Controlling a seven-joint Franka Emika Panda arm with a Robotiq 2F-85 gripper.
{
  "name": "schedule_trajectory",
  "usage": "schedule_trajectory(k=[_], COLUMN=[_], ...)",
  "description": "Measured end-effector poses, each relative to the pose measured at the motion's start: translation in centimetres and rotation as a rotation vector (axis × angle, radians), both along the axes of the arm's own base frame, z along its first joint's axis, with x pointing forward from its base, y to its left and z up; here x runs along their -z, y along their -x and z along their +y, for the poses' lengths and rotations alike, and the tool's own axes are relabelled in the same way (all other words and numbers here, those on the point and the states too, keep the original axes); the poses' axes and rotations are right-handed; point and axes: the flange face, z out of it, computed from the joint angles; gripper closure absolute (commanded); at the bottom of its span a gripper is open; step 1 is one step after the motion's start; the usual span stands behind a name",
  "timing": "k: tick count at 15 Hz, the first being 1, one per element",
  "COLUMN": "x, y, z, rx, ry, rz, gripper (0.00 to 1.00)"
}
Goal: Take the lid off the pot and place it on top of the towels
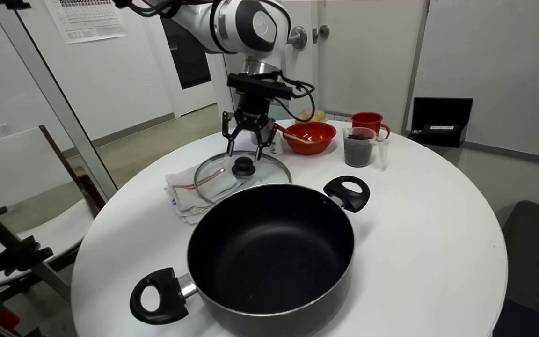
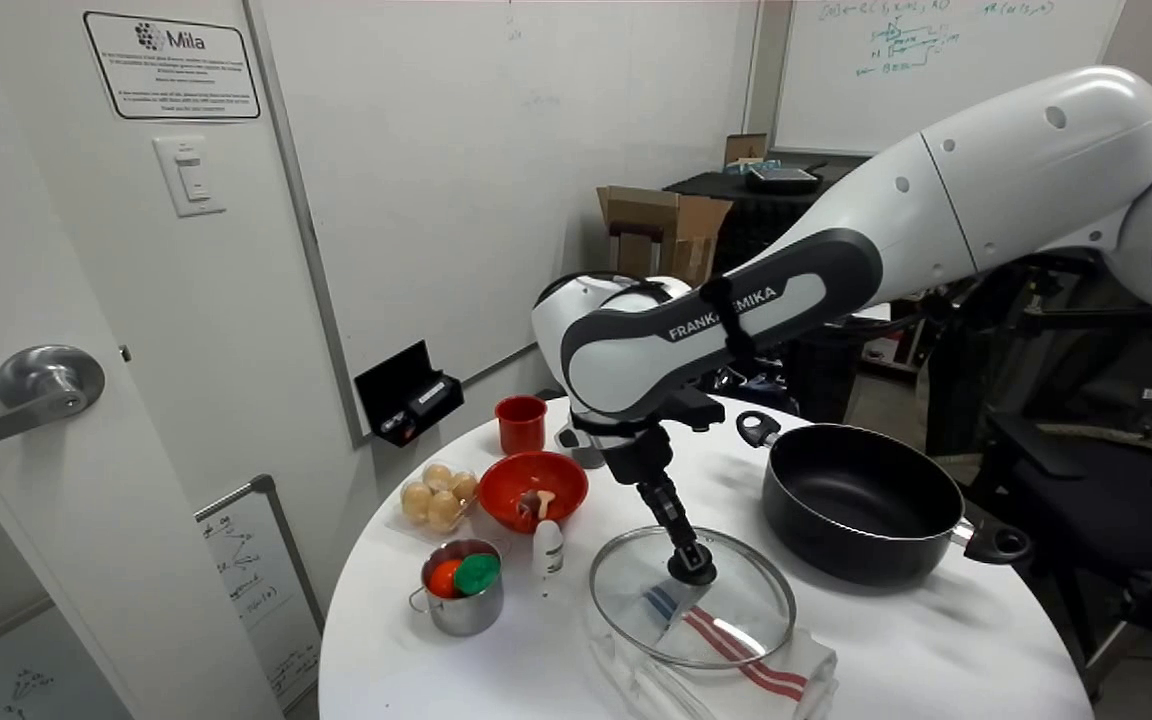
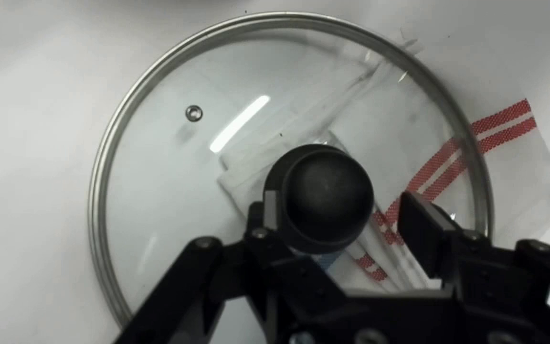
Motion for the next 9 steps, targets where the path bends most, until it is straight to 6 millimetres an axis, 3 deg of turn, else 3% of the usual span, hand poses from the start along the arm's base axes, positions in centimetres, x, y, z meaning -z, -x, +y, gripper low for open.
schedule_trajectory(k=[9], x=[-2.6], y=[-1.3], z=[0.1], rx=[0.016], ry=[-0.011], rz=[-0.031], gripper=[0.00])
